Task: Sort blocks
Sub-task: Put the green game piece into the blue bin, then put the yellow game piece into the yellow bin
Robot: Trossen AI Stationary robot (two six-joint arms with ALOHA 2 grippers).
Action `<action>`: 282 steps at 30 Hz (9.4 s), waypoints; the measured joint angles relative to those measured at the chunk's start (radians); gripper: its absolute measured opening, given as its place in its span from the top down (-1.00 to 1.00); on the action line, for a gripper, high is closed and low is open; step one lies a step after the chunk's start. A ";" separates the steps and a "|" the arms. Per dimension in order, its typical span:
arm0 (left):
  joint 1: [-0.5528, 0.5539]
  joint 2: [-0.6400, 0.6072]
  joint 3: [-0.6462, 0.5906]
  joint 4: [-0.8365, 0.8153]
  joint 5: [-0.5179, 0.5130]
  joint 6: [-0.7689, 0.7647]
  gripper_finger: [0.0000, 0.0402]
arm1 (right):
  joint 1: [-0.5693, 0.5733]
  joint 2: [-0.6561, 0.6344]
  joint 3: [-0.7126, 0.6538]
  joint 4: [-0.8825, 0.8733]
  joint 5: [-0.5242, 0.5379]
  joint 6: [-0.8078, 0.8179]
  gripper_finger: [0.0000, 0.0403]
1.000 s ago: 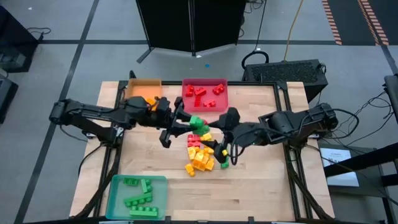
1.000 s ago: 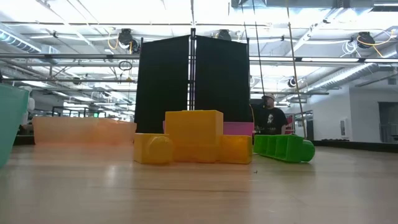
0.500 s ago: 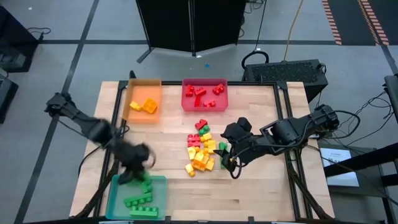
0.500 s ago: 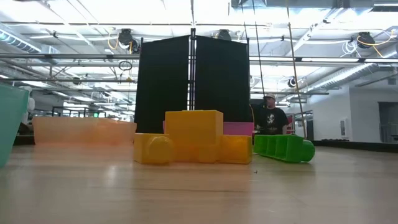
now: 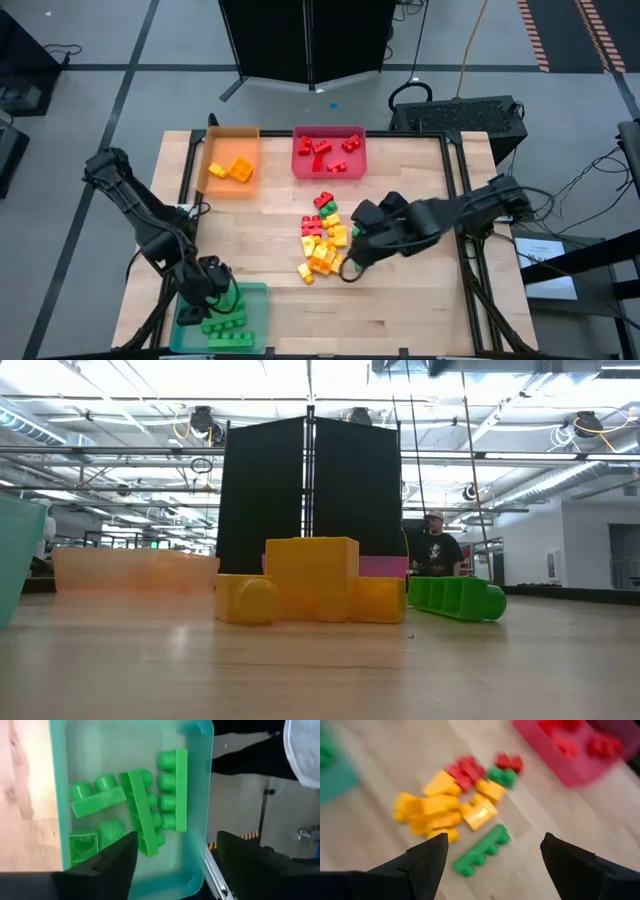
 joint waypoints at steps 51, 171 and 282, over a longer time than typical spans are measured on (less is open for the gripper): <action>0.003 0.025 -0.001 0.051 -0.126 0.001 -0.55 | -0.123 0.093 -0.792 0.795 -0.360 0.364 -0.06; 0.458 -0.099 0.001 0.439 0.026 0.302 0.12 | -0.007 -0.317 -0.734 1.247 -0.131 -0.188 -0.69; 0.218 -0.024 0.000 0.027 -0.686 0.198 -0.51 | 0.034 0.163 -0.408 0.353 -0.263 -0.072 -0.68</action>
